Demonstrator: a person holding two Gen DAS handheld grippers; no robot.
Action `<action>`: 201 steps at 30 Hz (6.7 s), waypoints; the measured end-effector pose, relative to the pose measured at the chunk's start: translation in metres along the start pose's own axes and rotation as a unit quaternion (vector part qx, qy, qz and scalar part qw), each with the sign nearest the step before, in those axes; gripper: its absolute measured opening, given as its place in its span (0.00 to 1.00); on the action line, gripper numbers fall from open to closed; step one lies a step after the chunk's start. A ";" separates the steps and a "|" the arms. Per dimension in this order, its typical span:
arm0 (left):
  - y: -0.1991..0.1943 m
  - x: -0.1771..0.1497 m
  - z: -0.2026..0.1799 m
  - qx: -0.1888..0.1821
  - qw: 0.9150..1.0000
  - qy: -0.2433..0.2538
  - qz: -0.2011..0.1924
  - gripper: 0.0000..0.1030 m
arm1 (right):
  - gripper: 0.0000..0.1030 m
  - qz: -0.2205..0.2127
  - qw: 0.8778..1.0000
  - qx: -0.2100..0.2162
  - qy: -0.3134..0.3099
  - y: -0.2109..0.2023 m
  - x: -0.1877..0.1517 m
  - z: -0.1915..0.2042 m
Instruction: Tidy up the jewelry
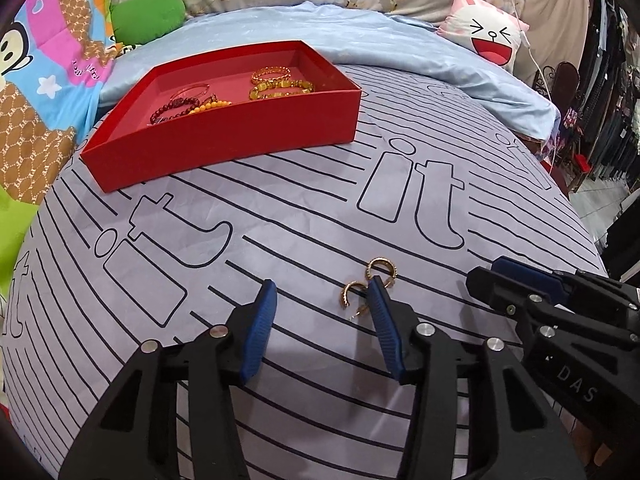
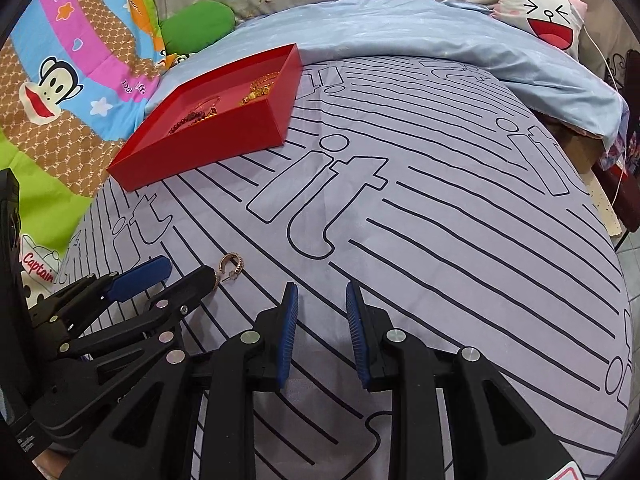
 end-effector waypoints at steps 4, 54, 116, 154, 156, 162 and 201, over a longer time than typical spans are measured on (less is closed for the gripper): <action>0.001 0.000 0.000 0.009 1.000 0.009 -0.003 0.28 | 0.24 0.001 1.000 0.002 0.001 0.001 -0.001 0.000; 0.007 0.010 0.013 -0.017 0.999 -0.028 -0.002 0.32 | 0.15 -0.014 0.999 -0.019 -0.033 0.014 0.006 0.019; 0.086 0.193 0.200 0.032 0.997 -0.055 -0.037 0.16 | 0.16 -0.019 0.994 0.053 -0.089 0.144 0.229 0.175; 0.034 0.154 0.174 0.080 0.994 -0.065 -0.040 0.37 | 0.24 -0.057 0.994 0.025 -0.092 0.085 0.185 0.157; 0.026 0.147 0.171 0.080 0.994 -0.069 -0.039 0.40 | 0.26 -0.060 0.994 0.021 -0.093 0.076 0.178 0.154; 0.008 0.129 0.164 0.093 0.992 -0.078 -0.036 0.55 | 0.39 -0.068 0.994 0.008 -0.087 0.056 0.159 0.141; -0.020 0.067 0.159 0.130 0.985 -0.110 -0.028 0.87 | 0.94 -0.099 0.992 -0.031 -0.078 0.020 0.109 0.114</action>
Point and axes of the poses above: each gripper's, at about its wrist camera, not at the fingertips, and y roughly the way its jaws point, z to its left, x to its top, the point moved 4 cm from there along y, roughly the way its jaws point, and after that the axes turned 10 degrees about y, right-handed, at the moved point
